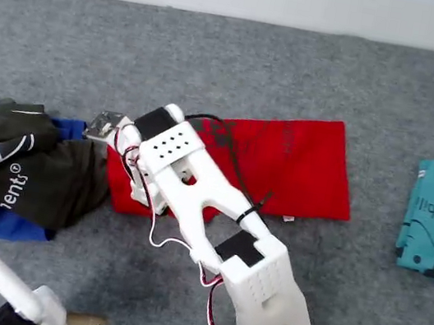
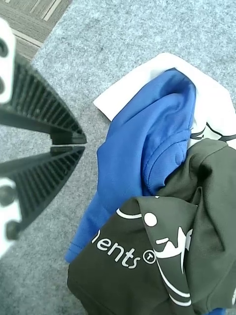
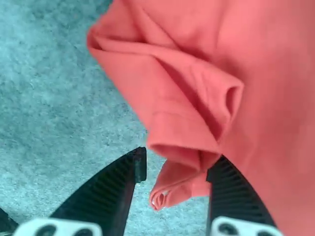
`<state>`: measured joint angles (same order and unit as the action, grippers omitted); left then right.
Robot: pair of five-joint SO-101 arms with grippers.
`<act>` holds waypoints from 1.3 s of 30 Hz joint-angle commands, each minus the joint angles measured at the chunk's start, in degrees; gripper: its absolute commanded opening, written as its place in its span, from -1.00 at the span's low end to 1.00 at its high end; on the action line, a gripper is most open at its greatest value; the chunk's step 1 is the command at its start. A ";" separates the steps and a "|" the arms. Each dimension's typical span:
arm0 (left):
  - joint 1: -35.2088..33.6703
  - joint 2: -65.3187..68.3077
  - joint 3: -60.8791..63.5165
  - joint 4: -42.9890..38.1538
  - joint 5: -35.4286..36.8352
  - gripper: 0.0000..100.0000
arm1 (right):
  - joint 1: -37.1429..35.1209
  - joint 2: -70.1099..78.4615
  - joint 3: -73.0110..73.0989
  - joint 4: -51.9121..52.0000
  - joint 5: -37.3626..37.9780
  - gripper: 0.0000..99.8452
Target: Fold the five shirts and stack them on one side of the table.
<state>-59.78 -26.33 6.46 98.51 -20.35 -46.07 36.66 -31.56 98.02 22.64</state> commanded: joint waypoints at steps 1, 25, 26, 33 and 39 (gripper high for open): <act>0.18 -1.76 -0.22 -1.41 -0.26 -0.97 | -0.31 0.04 -0.53 -0.57 0.70 -0.79; 0.18 -1.76 1.19 -3.52 -0.35 -0.97 | -9.80 -5.93 9.23 4.53 6.15 -0.98; 0.18 -1.76 1.80 -4.04 -0.35 -0.97 | -9.71 -6.11 9.05 4.53 6.15 -0.98; 0.18 -1.76 2.51 -4.22 -0.35 -0.97 | -5.85 -6.20 1.32 4.44 5.80 -0.98; 0.18 -1.76 2.51 -4.22 -1.76 -0.97 | -0.13 -5.85 -6.59 4.26 6.15 -0.98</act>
<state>-59.78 -26.33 9.27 95.52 -20.79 -49.41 34.81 -33.14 100.48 28.18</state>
